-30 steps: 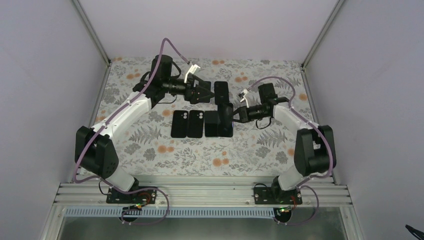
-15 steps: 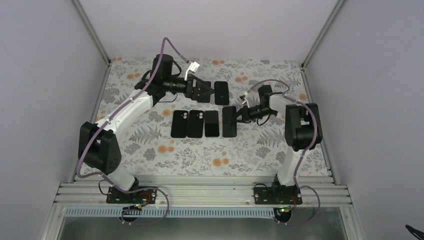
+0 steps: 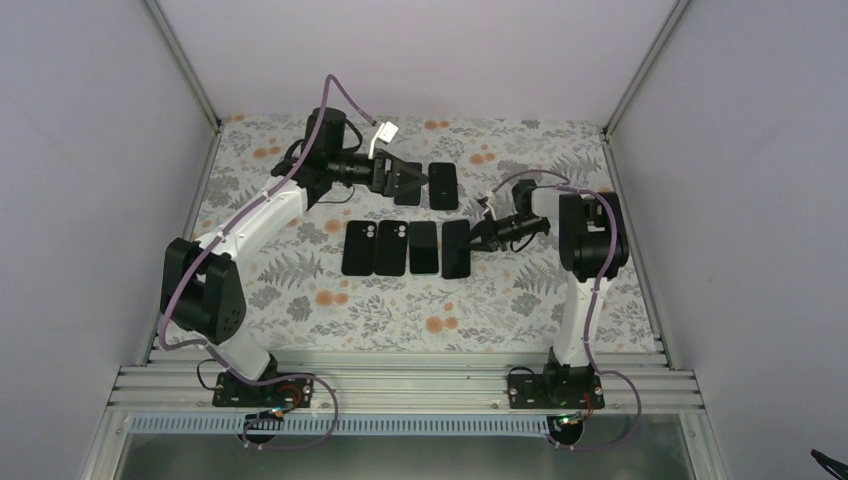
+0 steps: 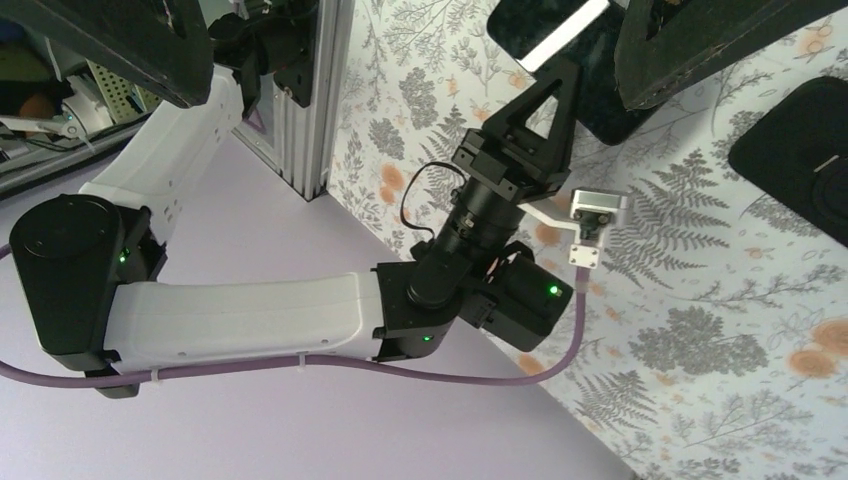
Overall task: Take the phone out of the phone case
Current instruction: Place the phone at the center of the board.
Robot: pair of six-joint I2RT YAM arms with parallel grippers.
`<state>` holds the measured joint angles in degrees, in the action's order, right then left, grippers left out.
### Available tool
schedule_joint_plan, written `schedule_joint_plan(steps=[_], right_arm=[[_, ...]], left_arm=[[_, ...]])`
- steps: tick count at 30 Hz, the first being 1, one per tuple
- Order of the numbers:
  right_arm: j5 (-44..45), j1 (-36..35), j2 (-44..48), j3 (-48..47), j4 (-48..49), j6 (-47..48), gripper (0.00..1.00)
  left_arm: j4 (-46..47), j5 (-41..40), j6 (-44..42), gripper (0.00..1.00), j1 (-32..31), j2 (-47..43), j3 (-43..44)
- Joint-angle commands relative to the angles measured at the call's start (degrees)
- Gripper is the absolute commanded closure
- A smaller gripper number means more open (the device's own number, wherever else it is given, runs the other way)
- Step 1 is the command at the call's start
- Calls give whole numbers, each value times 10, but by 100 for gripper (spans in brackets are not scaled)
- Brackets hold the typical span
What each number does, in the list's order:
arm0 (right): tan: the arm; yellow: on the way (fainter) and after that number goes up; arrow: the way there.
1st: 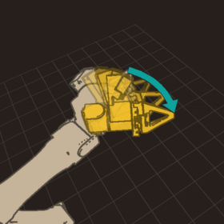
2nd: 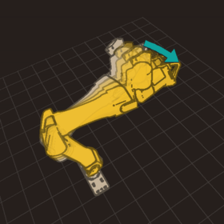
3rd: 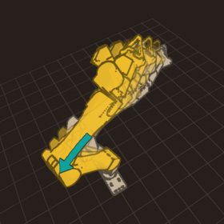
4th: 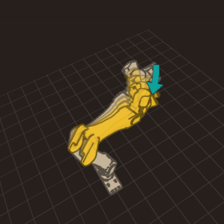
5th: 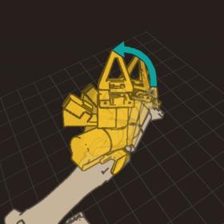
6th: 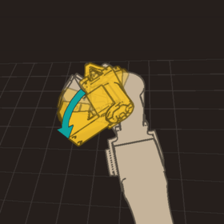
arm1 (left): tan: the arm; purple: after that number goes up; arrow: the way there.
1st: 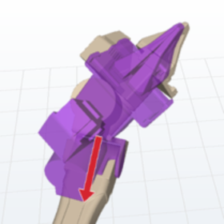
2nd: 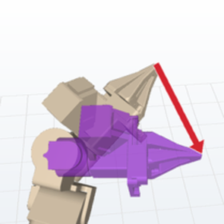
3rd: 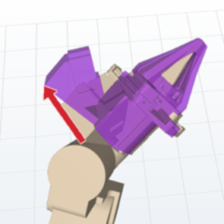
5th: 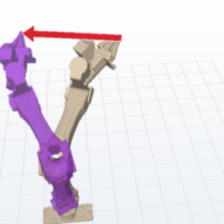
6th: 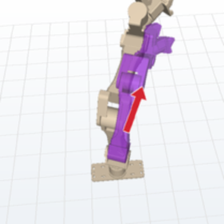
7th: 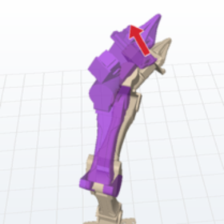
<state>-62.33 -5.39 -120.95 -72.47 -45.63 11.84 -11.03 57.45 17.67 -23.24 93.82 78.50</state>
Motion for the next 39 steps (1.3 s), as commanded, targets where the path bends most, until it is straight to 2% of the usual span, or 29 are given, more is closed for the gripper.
schedule_joint_plan(steps=[1,12,17,21,24,27,29,39], right_arm=[[-53,14,-29,-19,-11,6,94],[-67,15,-58,-22,3,-22,80],[-56,15,-43,-11,15,-37,42],[-34,18,-23,-5,24,-47,21],[-14,19,-5,4,33,-55,12],[13,21,20,14,48,-70,8],[41,21,35,20,58,-85,0],[139,22,95,34,82,-112,1]], left_arm=[[16,9,17,0,13,19,21],[31,12,41,0,25,37,19],[31,8,39,0,26,32,17],[30,-7,34,0,28,25,7],[20,-29,23,0,29,18,6],[2,-54,8,0,31,10,6],[-12,-79,-6,0,34,3,3],[-10,-123,-18,0,69,-64,-56]])
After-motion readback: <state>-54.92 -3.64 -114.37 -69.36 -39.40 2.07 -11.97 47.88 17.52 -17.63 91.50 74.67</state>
